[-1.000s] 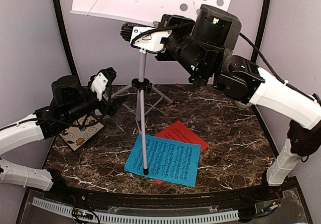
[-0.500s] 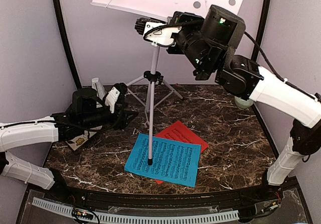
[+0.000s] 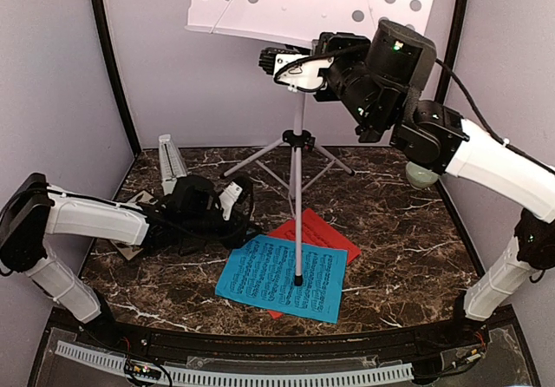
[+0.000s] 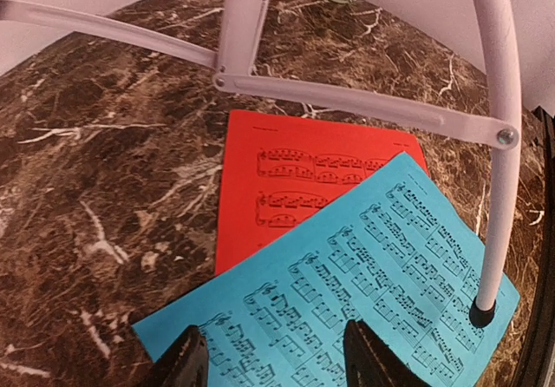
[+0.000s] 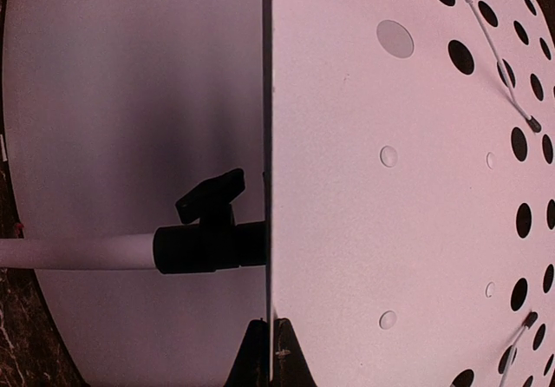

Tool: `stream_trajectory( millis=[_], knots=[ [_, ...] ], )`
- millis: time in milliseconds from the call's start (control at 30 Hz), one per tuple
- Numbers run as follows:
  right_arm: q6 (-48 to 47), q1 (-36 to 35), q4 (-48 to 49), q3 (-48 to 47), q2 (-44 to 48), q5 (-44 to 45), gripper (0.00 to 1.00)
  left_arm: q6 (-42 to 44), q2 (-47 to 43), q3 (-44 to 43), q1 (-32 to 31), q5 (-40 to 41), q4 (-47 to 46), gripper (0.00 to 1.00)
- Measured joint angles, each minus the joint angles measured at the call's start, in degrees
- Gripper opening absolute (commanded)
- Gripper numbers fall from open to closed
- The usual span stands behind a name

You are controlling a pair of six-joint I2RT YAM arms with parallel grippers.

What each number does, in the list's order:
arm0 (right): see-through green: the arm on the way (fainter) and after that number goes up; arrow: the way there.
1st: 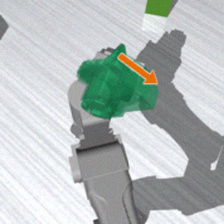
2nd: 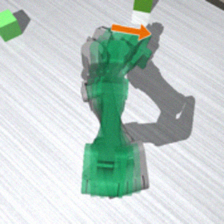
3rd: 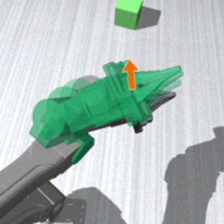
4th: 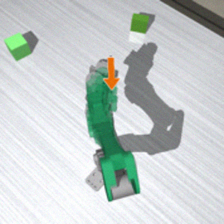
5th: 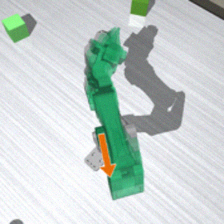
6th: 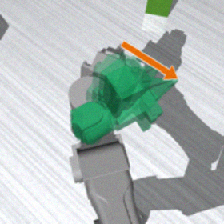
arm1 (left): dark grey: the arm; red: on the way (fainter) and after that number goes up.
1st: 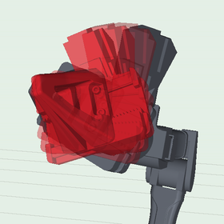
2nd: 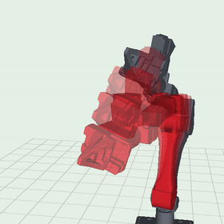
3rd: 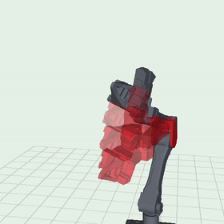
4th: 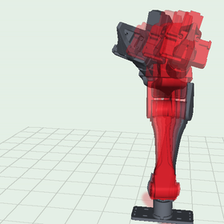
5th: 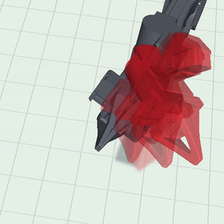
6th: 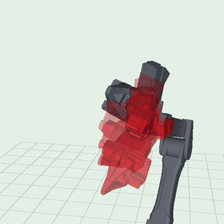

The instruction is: Set up the instrument practice props

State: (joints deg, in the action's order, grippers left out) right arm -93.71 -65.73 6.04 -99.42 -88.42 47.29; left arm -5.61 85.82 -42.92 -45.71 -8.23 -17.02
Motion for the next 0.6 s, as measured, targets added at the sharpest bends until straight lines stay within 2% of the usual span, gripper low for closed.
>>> stream_trajectory(
  millis=[133,400,600],
  knots=[
    [0.37,0.83,0.02,1.33,1.36,0.02,0.00,0.02,6.88,-4.52,-3.06,0.00,0.59,0.55],
    [0.35,1.09,0.22,1.86,2.16,0.04,0.00,0.85,21.38,-19.63,-6.60,0.76,3.06,0.56],
    [-0.09,1.40,-0.13,2.45,2.93,-0.07,0.00,1.81,28.96,-25.79,-7.72,1.16,6.43,0.67]
  ],
)
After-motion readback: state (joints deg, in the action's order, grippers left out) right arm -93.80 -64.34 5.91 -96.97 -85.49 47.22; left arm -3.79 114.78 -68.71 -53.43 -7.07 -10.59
